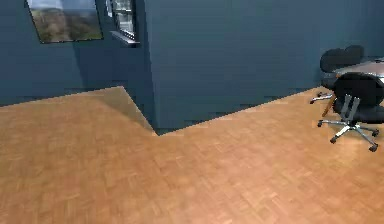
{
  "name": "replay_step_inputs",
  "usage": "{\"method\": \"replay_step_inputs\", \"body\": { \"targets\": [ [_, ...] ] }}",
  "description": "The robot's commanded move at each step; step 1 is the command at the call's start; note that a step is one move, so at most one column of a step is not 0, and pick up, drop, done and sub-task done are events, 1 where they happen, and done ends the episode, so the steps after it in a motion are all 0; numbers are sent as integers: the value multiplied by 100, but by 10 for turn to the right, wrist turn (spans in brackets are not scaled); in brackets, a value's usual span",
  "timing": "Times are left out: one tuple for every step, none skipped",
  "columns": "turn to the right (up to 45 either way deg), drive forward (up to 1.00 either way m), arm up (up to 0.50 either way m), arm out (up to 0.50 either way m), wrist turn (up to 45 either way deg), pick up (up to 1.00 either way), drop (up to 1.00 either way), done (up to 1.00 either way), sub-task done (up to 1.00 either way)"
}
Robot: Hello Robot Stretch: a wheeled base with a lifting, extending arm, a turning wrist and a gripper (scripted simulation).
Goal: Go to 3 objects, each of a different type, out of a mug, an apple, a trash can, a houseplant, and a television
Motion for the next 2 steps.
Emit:
{"method": "replay_step_inputs", "body": {
  "targets": [
    [450,0,0,0,0,0,0,0,0],
    [330,0,0,0,0,0,0,0,0]
  ]
}}
